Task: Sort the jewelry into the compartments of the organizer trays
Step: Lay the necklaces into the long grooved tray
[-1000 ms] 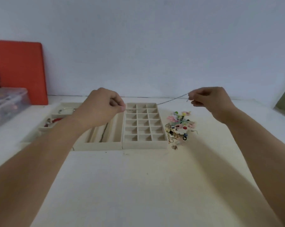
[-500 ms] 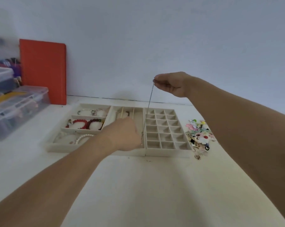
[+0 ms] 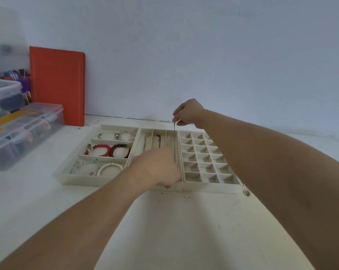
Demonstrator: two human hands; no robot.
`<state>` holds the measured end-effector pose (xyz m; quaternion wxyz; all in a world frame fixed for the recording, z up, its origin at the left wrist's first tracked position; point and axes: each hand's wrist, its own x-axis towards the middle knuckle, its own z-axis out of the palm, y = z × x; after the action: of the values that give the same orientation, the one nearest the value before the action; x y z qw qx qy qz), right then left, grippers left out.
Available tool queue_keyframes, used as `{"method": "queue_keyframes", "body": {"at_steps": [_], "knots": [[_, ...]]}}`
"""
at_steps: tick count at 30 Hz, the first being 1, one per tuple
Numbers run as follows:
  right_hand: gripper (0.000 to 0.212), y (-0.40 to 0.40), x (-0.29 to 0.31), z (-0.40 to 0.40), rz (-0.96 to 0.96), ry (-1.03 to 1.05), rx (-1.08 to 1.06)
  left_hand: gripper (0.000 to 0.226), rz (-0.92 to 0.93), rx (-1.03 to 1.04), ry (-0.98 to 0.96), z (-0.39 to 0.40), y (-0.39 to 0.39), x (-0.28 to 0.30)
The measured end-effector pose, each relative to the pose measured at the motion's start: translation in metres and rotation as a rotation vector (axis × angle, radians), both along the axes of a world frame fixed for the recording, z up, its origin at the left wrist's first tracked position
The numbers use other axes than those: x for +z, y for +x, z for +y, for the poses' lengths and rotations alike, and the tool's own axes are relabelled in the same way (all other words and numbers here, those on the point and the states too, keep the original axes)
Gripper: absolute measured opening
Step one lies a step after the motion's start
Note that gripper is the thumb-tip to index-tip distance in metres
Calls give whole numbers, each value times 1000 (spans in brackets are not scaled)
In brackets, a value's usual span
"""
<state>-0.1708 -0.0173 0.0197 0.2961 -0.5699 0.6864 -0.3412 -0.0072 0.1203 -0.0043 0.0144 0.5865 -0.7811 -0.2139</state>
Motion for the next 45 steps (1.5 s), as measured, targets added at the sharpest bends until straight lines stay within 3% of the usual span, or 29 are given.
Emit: {"method": "queue_keyframes", "body": {"at_steps": [8,11,25,34,45], "knots": [[16,12,-16,-1,558,-35,234,27,-3,6,65,1,-7,2],[20,13,-24,-3,661,-65,256,25,-7,7,51,3,-8,3],[18,9,-39,-6,808,-151,214,28,-17,29,14,1,-9,1],[13,13,-42,-14,909,-16,147,16,-102,34,-85,0,-11,-1],[18,17,-52,-14,930,-95,76,12,-102,28,-121,-2,-13,-5]]}}
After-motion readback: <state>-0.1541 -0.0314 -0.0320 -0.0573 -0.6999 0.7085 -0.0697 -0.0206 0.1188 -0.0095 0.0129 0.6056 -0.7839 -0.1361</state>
